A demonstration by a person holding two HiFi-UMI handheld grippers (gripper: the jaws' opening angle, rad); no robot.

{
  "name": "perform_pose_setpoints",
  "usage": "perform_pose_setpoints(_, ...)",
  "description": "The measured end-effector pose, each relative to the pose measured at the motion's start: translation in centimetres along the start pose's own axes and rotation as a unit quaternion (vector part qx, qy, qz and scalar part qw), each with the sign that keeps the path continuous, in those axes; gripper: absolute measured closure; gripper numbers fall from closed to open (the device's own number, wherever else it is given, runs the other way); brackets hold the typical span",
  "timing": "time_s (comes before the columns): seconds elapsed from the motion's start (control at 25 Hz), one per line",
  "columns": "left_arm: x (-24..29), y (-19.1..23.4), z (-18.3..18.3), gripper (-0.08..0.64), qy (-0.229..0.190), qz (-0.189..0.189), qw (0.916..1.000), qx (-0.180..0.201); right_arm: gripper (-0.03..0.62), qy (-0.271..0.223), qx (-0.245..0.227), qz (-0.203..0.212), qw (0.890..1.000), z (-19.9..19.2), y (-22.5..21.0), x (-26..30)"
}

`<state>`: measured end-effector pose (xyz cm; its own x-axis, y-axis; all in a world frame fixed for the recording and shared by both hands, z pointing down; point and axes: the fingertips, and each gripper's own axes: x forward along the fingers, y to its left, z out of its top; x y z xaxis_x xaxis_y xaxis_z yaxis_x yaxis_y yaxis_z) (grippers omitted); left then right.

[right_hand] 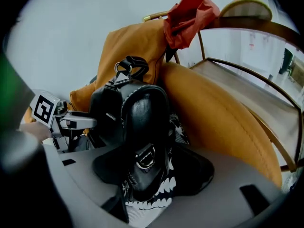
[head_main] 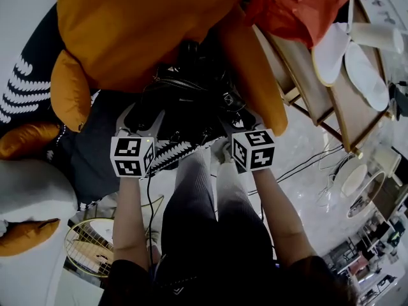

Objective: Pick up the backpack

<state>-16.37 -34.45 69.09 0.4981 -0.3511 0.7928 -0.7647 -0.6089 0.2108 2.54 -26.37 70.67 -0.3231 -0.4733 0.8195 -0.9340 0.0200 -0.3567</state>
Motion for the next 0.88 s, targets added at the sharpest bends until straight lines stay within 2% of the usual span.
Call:
perform_pose_setpoints(0.24, 0.4, -0.1, 0.1, 0.295, 0.007, -0.006, 1.0, -0.004, 0.428, 0.0, -0.002, 0.001, 1.0, 0.0, 0.4, 0.1)
perform_pose_setpoints(0.68, -1.1, -0.6, -0.2, 0.373, 0.009, -0.001, 0.9999, 0.007, 0.526, 0.004, -0.024, -0.002, 1.0, -0.1, 2.0, -0.9)
perform_pose_setpoints(0.88, -3.3, -1.3, -0.8, 0.425, 0.004, 0.004, 1.0, 0.006, 0.54, -0.008, -0.04, 0.01, 0.999, -0.2, 3.4, -2.4)
